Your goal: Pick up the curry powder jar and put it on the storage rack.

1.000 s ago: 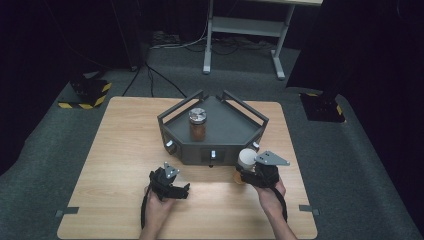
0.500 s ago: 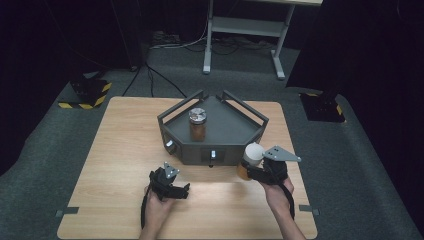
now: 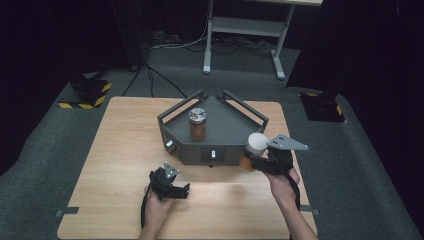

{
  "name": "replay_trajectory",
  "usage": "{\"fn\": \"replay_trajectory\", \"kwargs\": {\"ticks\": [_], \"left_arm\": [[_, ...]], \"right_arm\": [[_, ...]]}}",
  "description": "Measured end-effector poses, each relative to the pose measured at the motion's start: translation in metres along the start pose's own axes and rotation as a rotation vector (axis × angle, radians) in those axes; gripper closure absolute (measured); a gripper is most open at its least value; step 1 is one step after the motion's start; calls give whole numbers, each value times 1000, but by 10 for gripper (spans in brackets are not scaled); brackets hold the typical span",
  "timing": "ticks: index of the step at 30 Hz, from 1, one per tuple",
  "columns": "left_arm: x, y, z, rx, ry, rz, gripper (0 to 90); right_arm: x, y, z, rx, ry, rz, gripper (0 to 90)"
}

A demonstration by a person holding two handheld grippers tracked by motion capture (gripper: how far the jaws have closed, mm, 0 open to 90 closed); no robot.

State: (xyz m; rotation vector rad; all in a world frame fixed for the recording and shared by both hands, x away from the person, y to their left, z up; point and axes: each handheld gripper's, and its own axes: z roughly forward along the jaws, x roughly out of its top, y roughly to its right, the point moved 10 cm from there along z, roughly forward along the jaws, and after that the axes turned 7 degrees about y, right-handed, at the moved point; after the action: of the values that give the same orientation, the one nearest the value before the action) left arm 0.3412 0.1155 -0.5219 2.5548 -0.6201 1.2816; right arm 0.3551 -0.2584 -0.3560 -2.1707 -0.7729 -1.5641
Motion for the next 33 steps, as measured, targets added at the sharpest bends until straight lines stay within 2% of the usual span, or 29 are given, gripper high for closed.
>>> {"fn": "replay_trajectory", "kwargs": {"ticks": [12, 24, 33], "left_arm": [[0, 0, 0, 0, 0, 1, 5], [0, 0, 0, -1, 1, 1, 5], [0, 0, 0, -1, 1, 0, 5]], "right_arm": [[32, 3, 7, 37, 18, -17, 352], [59, 7, 26, 24, 22, -22, 352], [69, 10, 44, -5, 12, -15, 351]]}}
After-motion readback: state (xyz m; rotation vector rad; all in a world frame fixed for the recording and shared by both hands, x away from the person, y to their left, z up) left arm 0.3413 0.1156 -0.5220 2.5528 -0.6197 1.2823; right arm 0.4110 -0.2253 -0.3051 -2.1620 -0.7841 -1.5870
